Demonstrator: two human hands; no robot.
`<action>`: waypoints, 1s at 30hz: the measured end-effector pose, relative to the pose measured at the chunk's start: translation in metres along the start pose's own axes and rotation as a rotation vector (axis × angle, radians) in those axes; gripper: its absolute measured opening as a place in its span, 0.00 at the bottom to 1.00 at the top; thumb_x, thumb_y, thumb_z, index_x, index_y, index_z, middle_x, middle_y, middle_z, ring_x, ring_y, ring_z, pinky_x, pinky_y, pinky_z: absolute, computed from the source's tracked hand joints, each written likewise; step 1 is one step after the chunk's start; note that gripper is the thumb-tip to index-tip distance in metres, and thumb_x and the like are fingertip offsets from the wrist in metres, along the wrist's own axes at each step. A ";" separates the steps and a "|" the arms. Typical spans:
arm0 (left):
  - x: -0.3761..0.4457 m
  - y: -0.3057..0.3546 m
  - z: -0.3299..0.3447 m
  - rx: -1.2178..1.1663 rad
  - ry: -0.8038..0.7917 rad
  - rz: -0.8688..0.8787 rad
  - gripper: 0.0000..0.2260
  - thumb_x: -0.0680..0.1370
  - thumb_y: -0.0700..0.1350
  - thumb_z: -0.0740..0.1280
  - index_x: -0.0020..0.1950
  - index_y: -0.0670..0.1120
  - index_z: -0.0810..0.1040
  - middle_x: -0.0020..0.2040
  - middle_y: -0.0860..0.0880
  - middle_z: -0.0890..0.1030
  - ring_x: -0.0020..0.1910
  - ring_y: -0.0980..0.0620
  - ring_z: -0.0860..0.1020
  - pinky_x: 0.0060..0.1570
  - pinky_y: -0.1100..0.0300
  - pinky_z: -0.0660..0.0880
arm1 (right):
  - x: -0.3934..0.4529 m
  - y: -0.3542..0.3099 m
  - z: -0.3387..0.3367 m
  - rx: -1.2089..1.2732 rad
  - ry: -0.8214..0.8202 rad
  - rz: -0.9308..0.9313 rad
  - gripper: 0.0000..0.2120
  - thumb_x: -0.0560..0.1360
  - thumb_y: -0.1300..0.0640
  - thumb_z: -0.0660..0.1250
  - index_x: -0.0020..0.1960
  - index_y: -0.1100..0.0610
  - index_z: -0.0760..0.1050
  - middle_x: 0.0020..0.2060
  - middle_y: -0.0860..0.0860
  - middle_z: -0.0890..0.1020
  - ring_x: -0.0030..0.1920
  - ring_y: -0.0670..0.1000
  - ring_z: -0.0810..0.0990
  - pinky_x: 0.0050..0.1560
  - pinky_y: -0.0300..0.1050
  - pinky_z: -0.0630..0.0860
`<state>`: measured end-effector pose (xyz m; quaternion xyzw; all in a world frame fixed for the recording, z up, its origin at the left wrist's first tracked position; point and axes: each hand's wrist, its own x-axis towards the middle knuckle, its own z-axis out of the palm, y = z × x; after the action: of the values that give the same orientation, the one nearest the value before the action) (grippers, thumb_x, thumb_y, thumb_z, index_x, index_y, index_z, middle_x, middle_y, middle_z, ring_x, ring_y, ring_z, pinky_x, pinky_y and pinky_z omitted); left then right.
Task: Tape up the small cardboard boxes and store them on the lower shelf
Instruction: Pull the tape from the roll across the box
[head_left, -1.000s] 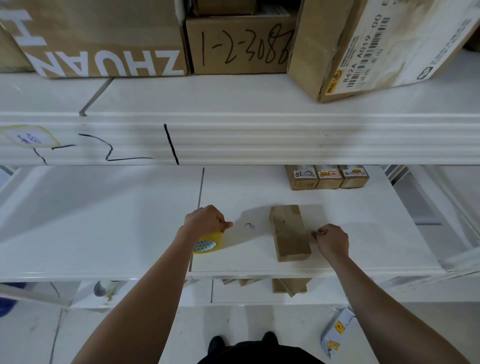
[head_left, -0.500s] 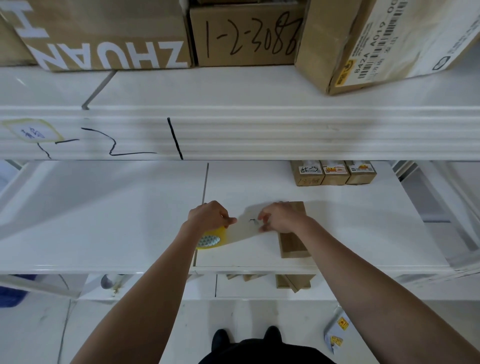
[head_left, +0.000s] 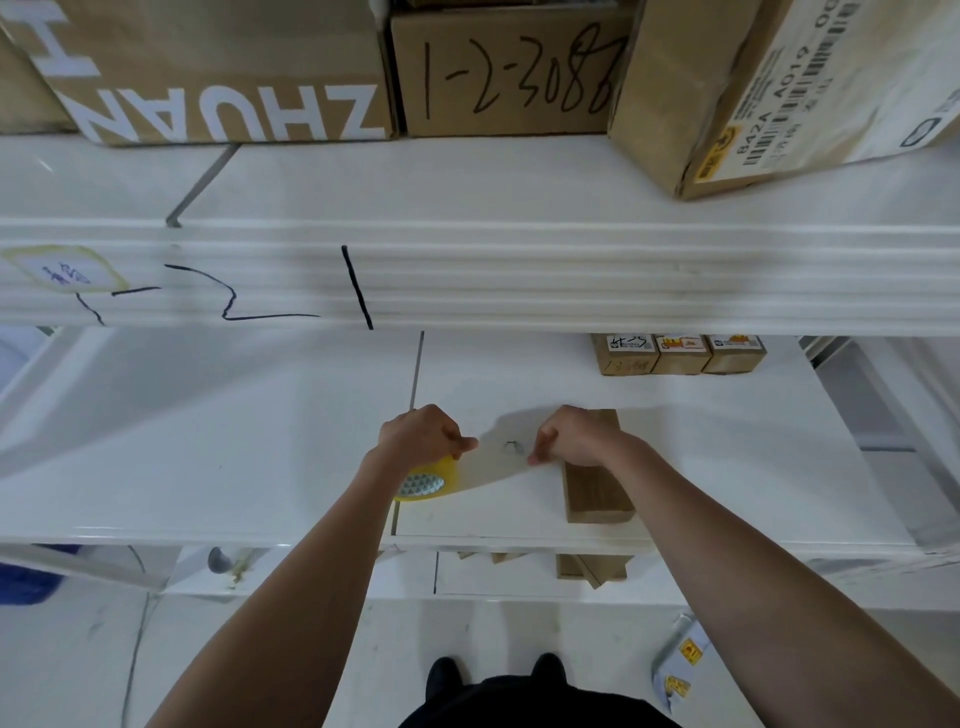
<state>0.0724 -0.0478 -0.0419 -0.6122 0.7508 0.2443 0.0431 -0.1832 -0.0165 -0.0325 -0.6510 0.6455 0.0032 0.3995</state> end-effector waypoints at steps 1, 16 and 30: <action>0.000 0.000 0.000 0.001 -0.002 0.000 0.19 0.75 0.68 0.65 0.34 0.56 0.81 0.35 0.60 0.80 0.38 0.60 0.76 0.40 0.58 0.69 | 0.000 0.000 0.000 0.004 -0.003 0.002 0.05 0.71 0.45 0.77 0.43 0.45 0.84 0.42 0.39 0.82 0.45 0.42 0.77 0.40 0.37 0.68; 0.003 -0.001 0.000 -0.023 0.001 0.014 0.19 0.75 0.68 0.66 0.34 0.56 0.81 0.36 0.60 0.81 0.39 0.60 0.77 0.41 0.58 0.68 | 0.001 -0.004 -0.013 0.043 -0.092 0.052 0.08 0.69 0.45 0.80 0.44 0.47 0.87 0.47 0.43 0.85 0.50 0.50 0.81 0.52 0.44 0.78; 0.006 0.002 -0.006 0.001 -0.079 0.019 0.19 0.75 0.67 0.67 0.34 0.55 0.82 0.38 0.58 0.81 0.43 0.54 0.79 0.45 0.57 0.72 | 0.000 -0.001 -0.018 -0.048 -0.117 0.016 0.28 0.72 0.45 0.77 0.70 0.43 0.73 0.56 0.45 0.78 0.54 0.46 0.78 0.53 0.43 0.73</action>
<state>0.0701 -0.0556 -0.0377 -0.5949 0.7543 0.2684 0.0709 -0.1912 -0.0264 -0.0196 -0.6541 0.6258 0.0600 0.4206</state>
